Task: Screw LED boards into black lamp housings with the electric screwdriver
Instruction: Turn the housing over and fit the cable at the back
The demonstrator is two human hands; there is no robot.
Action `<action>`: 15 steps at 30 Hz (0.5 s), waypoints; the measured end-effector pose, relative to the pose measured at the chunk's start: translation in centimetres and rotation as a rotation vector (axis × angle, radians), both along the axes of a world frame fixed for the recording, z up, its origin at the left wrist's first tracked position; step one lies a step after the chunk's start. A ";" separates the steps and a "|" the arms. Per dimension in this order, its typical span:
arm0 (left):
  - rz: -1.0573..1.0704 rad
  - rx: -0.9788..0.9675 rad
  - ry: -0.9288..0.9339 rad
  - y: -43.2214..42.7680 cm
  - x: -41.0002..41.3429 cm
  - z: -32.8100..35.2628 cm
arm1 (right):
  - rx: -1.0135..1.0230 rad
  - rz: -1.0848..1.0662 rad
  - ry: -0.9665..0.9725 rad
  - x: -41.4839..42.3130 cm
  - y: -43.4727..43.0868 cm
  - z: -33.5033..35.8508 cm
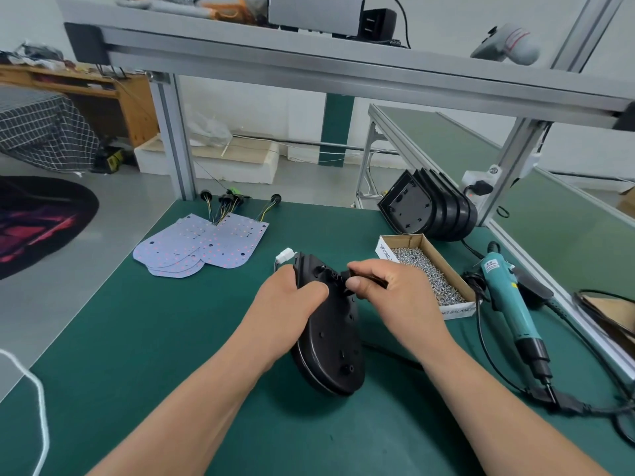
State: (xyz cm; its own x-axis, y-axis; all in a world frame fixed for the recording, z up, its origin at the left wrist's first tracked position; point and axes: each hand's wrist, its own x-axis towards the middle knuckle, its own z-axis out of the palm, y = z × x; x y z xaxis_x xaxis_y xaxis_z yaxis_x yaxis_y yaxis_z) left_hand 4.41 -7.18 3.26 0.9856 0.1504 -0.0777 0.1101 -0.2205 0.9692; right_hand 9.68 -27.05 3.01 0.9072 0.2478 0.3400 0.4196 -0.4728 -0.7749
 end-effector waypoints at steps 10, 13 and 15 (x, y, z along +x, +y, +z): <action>0.027 0.000 0.024 0.1 0.2 -0.1 | -0.206 0.056 -0.135 -0.2 0.0 0.2; 0.035 0.019 0.024 0.1 0.1 -0.2 | -0.249 0.045 -0.146 -0.2 0.1 0.4; 0.033 0.038 0.026 0.0 0.1 -0.3 | -0.233 0.027 -0.134 -0.1 0.1 0.4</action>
State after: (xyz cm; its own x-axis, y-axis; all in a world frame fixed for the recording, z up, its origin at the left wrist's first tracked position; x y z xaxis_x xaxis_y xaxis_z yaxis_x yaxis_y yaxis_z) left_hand 4.48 -7.14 3.01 0.9777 0.1859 -0.0974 0.1433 -0.2525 0.9569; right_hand 9.59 -26.95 3.44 0.8502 0.3567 0.3873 0.5256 -0.6192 -0.5834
